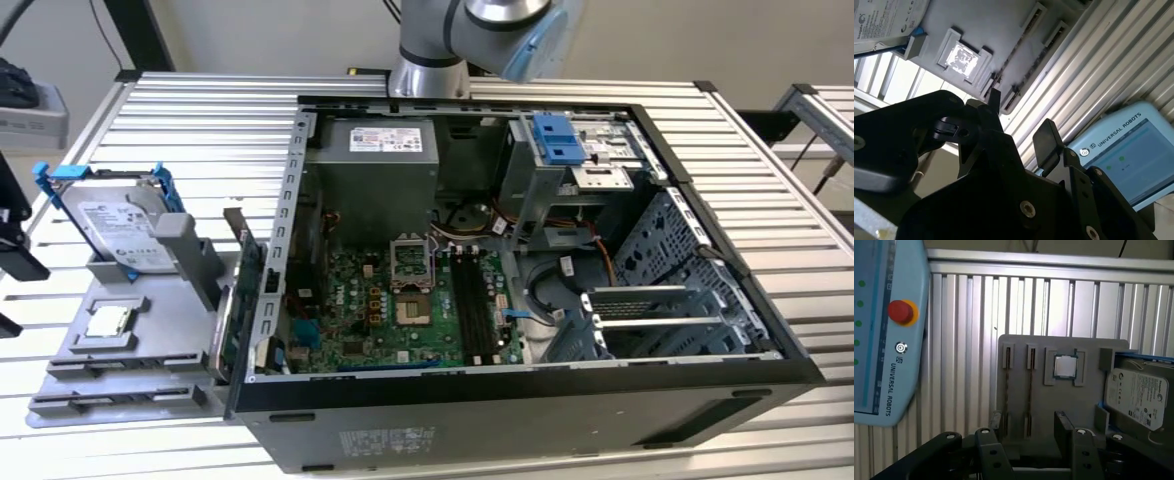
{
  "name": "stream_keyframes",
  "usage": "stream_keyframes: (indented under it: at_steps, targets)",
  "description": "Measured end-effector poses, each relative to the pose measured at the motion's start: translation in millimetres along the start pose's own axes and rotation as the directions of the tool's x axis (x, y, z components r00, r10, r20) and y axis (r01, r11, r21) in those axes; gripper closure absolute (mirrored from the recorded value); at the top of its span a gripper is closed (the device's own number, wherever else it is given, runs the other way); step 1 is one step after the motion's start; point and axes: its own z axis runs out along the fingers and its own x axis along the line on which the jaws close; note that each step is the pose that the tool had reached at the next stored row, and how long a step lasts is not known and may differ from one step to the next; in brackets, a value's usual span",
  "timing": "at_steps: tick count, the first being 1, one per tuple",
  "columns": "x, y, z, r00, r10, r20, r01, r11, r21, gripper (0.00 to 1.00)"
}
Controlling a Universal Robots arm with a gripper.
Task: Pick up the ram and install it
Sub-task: 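Pick up the ram and move it above insertion slot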
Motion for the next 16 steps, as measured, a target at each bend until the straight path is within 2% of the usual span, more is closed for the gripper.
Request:
stream_keyframes:
  at_steps: [13, 16]
  targets:
    - [-0.2, 0.0, 14.7, 1.0000, 0.010, -0.0001, -0.010, 1.0000, 0.0002, 0.00]
    - [-0.3, 0.1, 17.7, 0.9998, 0.019, 0.0064, -0.019, 0.9998, 0.0005, 0.00]
